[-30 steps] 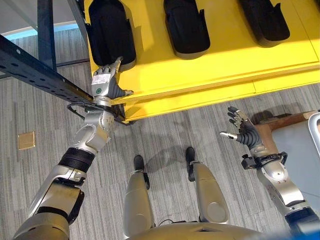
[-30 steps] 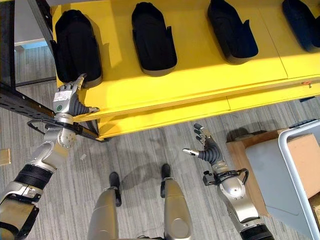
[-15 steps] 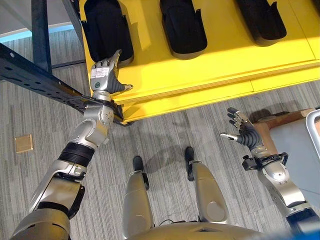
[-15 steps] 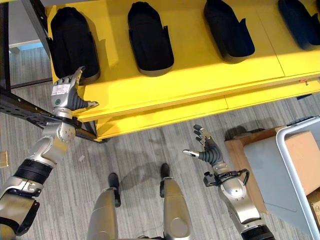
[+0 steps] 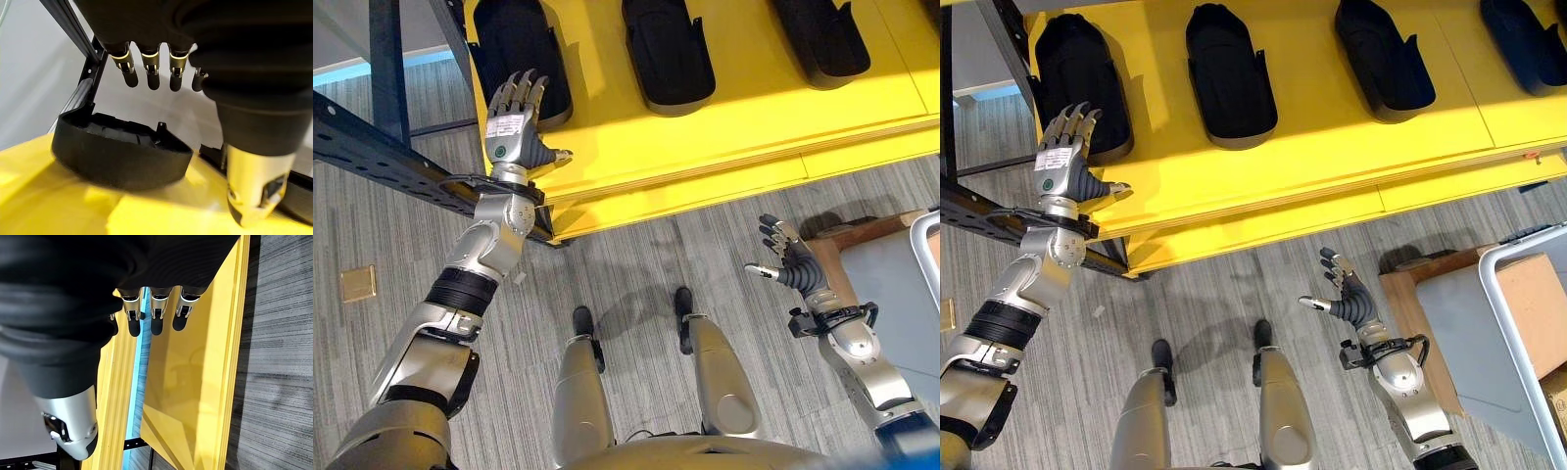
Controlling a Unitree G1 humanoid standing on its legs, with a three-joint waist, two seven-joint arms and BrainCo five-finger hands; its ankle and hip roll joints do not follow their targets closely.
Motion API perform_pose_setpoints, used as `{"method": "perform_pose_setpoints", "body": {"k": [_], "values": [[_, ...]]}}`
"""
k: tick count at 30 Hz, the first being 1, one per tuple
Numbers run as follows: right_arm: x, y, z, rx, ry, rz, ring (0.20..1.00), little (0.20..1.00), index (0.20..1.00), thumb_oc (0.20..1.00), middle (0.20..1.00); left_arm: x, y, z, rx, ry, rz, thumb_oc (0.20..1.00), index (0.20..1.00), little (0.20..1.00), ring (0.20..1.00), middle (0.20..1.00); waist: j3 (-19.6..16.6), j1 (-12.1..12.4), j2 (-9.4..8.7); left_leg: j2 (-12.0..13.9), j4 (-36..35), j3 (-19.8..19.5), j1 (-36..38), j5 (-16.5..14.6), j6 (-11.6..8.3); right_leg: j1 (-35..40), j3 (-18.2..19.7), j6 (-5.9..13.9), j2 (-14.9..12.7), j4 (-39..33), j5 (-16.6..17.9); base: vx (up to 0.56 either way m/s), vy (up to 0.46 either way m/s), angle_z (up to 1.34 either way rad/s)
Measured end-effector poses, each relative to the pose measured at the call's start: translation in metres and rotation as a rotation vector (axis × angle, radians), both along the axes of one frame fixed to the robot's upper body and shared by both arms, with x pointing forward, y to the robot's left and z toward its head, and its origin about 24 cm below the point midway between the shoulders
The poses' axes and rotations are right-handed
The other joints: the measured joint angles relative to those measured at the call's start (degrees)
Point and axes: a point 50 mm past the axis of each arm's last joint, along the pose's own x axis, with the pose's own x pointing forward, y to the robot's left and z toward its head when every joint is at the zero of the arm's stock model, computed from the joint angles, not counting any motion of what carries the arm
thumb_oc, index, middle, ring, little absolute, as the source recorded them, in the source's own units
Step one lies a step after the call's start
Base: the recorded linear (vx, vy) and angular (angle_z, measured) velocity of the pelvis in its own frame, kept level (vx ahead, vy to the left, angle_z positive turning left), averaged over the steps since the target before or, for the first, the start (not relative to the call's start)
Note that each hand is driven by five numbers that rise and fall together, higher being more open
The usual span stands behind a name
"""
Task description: Move parts from the plastic box to the shelf.
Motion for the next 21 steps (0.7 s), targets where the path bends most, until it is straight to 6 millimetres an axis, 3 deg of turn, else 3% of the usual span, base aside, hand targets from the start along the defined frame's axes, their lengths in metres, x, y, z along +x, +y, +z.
{"method": "perform_pose_setpoints", "body": {"k": [8, 13, 18, 21], "values": [[0.0, -0.001, 0.0, 0.001, -0.002, -0.007, 1.0, 1.0, 1.0, 1.0, 1.0, -0.052, -0.015, -0.08, -0.132, 0.291, -0.184, 1.0, 1.0, 1.0, 1.0, 1.0, 0.05, 1.83, 0.07, -0.08, -0.07, 0.15, 0.46, 0.0, 0.0, 0.11, 0.02, -0.05, -0.09, 0.35, -0.12, 0.0, 0.0, 0.0], [0.001, 0.0, 0.001, 0.002, -0.005, -0.005, 1.0, 1.0, 1.0, 1.0, 1.0, -0.063, -0.015, -0.091, -0.182, 0.367, -0.237, 1.0, 1.0, 1.0, 1.0, 1.0, 0.21, 3.31, 0.37, -0.15, -0.38, -0.36, 1.26, -0.25, 0.44, 1.13, -0.05, -0.23, -0.22, 0.56, -1.0, 0.0, -0.009, 0.04], [-0.002, -0.001, -0.001, 0.002, 0.005, -0.009, 1.0, 1.0, 1.0, 1.0, 1.0, -0.088, -0.017, -0.113, -0.246, 0.494, -0.299, 1.0, 1.0, 1.0, 1.0, 1.0, 0.33, 3.26, 0.68, -0.17, -1.19, -0.39, 3.26, -0.2, 0.4, 2.82, -0.18, -0.26, -0.23, 0.47, -1.09, 0.0, -0.002, 0.01], [-0.001, -0.001, -0.001, 0.001, 0.002, -0.008, 1.0, 1.0, 1.0, 1.0, 1.0, -0.094, -0.017, -0.114, -0.268, 0.535, -0.32, 1.0, 1.0, 1.0, 1.0, 1.0, 0.42, 3.35, 0.99, -0.19, -1.75, -0.6, 4.53, -0.16, 0.35, 4.21, -0.62, -0.18, -0.31, 0.31, -1.31, 0.02, -0.012, 0.05]]}}
